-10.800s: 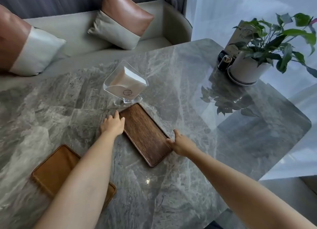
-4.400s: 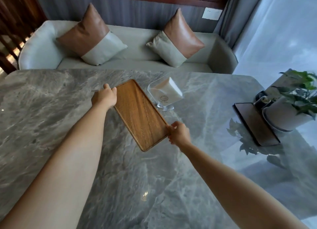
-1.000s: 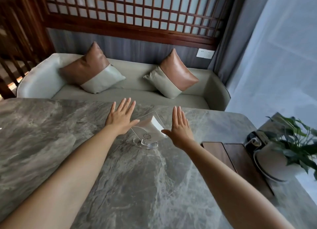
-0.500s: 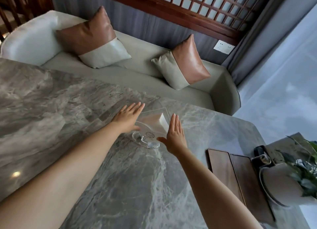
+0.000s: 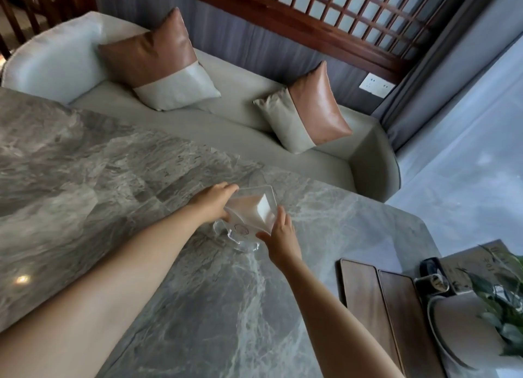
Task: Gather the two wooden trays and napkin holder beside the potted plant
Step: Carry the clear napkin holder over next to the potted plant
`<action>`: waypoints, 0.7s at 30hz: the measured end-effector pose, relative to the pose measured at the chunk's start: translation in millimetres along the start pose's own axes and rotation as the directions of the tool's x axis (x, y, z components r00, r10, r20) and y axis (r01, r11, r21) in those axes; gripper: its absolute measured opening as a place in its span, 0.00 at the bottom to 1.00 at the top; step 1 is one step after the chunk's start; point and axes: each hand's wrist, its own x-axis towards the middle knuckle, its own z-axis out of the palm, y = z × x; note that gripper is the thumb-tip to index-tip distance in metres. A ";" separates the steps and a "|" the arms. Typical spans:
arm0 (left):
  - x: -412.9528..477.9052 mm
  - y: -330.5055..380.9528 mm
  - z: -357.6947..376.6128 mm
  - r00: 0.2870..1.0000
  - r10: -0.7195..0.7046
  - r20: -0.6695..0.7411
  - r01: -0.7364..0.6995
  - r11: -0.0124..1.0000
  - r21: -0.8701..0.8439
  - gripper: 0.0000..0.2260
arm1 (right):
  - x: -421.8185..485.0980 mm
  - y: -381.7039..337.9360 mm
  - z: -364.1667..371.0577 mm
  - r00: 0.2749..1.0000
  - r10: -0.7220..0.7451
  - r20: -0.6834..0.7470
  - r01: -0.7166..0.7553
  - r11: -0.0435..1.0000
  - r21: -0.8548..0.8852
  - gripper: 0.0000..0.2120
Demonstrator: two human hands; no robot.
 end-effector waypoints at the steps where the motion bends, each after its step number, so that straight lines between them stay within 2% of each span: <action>1: -1.5 3.0 -2.3 1.000 -0.005 0.005 0.005 1.000 -0.003 0.33 | -2.6 0.4 -2.1 1.000 -0.003 -0.003 0.003 1.000 0.002 0.38; 10: -27.1 49.5 -43.8 0.999 0.011 -0.051 -0.010 1.000 0.015 0.36 | -30.4 -3.4 -47.0 0.994 -0.049 -0.094 0.053 0.998 0.042 0.37; 21: -63.2 159.3 -66.7 0.972 0.191 -0.135 -0.188 0.982 0.034 0.34 | -95.2 37.2 -131.7 0.964 -0.021 -0.265 0.031 0.999 0.036 0.39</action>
